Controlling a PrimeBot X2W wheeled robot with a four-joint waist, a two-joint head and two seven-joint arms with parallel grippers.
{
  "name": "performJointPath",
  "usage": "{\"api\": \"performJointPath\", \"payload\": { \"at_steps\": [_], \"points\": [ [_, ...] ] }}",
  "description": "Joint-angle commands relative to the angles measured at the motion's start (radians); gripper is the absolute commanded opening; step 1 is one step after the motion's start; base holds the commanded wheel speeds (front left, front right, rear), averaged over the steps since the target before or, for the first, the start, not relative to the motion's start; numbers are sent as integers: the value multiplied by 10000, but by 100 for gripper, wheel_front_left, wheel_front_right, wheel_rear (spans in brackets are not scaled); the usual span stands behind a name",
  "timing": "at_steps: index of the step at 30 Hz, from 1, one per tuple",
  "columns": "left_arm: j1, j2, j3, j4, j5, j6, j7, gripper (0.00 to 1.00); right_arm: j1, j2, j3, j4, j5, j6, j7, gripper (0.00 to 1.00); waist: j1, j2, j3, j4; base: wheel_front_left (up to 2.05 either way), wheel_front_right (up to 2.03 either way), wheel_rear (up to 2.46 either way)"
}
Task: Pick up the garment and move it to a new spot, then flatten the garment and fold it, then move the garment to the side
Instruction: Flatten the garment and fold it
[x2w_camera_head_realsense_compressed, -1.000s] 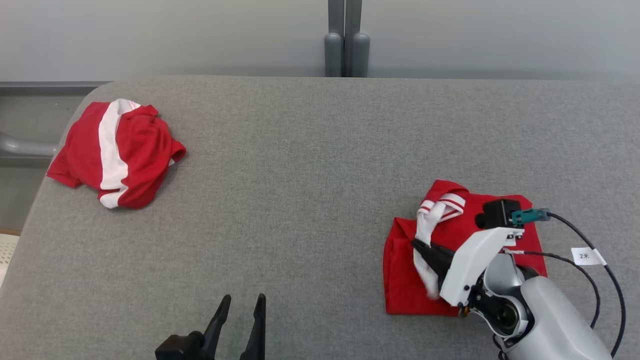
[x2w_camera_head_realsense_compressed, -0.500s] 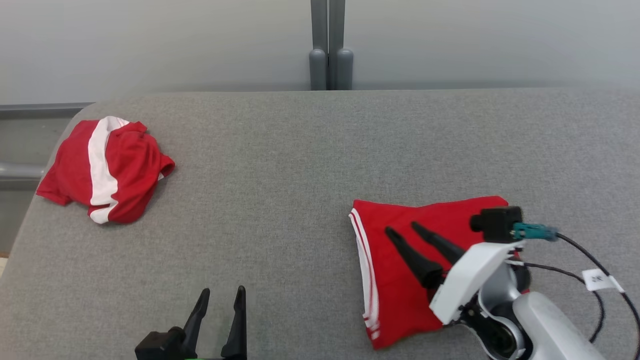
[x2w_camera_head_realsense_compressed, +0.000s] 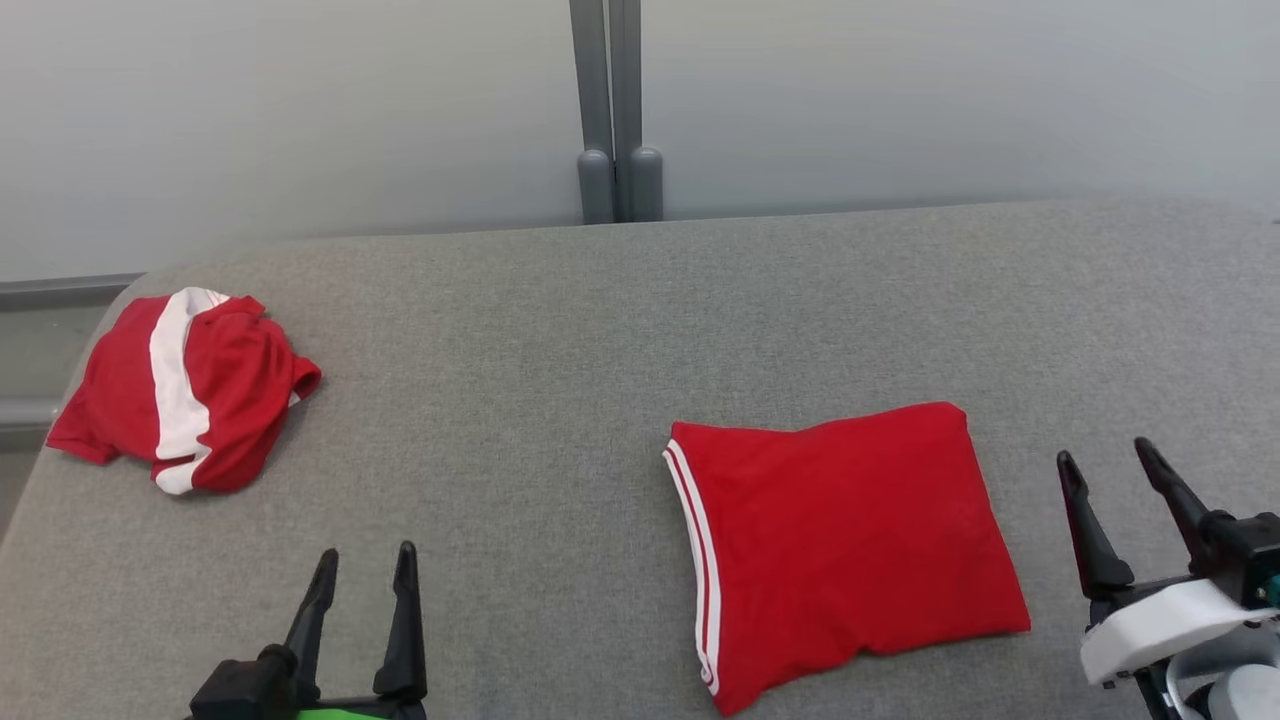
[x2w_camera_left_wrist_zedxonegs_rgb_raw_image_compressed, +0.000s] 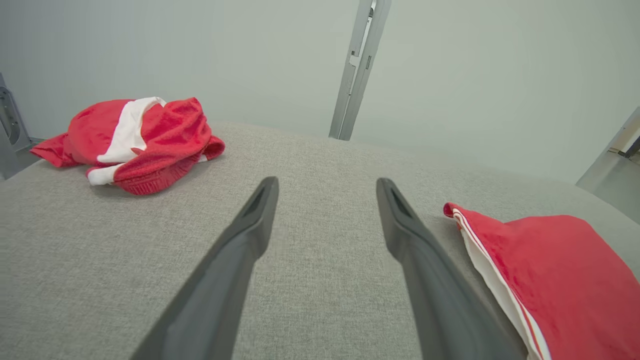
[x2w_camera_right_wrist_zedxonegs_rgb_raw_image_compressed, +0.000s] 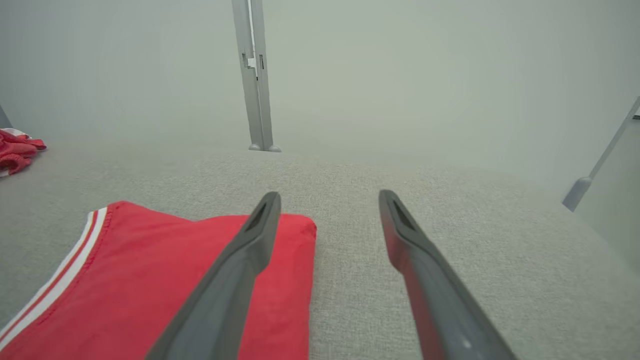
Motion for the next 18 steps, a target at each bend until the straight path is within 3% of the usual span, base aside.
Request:
{"api": "performJointPath", "payload": {
  "at_steps": [1,7,18],
  "points": [
    [263,28,147,-85,150,16,1,100,186,197,-250,-310,-319,2,-73,100,0,0,-95,-109,0,0,0],
    [657,28,457,-239,547,-21,1,100,1195,632,-1198,-710,-1117,-1,-65,100,0,0,-273,-126,0,0,0],
    [977,28,751,-132,817,-184,1,100,1454,873,-1185,-633,-1109,-2,-68,100,0,0,-381,-41,0,0,0]
  ]
}}
